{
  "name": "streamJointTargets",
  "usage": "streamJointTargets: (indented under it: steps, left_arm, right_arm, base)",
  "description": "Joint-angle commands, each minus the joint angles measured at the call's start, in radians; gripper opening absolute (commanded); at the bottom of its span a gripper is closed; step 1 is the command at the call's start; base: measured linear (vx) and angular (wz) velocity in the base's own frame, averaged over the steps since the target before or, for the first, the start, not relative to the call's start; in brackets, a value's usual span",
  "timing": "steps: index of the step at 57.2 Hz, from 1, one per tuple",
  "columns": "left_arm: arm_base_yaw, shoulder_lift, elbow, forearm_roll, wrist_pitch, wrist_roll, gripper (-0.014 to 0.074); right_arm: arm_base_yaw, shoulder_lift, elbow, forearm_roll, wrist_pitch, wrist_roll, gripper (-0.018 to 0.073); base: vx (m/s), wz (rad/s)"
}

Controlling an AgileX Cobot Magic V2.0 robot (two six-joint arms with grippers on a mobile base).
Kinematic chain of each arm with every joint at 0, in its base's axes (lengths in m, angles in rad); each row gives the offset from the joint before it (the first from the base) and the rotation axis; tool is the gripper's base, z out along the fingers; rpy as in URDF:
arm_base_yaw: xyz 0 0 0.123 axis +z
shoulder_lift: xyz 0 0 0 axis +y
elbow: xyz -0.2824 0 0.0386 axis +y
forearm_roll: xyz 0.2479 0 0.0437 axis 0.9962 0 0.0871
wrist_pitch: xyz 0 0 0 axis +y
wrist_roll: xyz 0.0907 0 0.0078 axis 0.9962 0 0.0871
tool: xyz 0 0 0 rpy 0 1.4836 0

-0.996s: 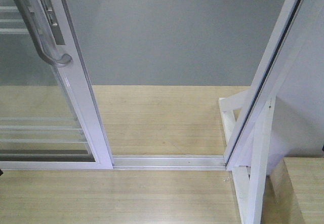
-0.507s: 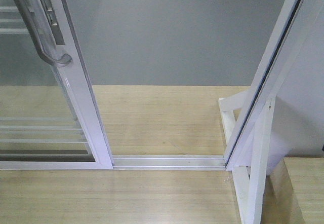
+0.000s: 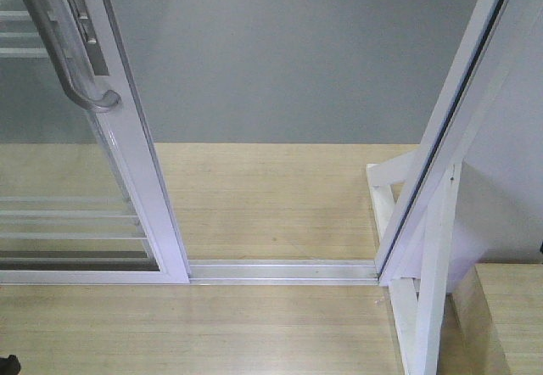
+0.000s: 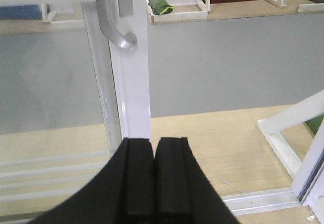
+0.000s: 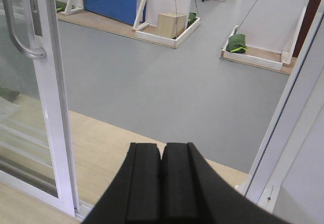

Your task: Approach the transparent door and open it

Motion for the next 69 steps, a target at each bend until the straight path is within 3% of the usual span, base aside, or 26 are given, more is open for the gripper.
streamJointTargets:
  steps: [1, 54, 62, 69]
  left_arm:
    - [-0.006, -0.015, -0.019, -0.021, -0.128, -0.008, 0.0]
    - [-0.006, -0.014, -0.017, -0.026, -0.153, -0.01, 0.0001]
    - [-0.006, -0.014, -0.017, -0.026, -0.153, -0.01, 0.0001]
    - [-0.006, -0.014, -0.017, -0.026, -0.153, -0.01, 0.0001]
  right_arm:
    - [-0.007, 0.011, -0.026, -0.013, -0.078, 0.001, -0.0001]
    - [-0.007, 0.011, -0.017, -0.013, -0.087, 0.001, -0.0001]
    - [-0.007, 0.011, 0.074, -0.016, -0.167, 0.001, -0.0001]
    - [-0.007, 0.011, 0.242, -0.004, -0.355, 0.003, -0.0001]
  base:
    - [0.0, 0.0]
    - [0.0, 0.0]
    - [0.0, 0.0]
    - [0.0, 0.0]
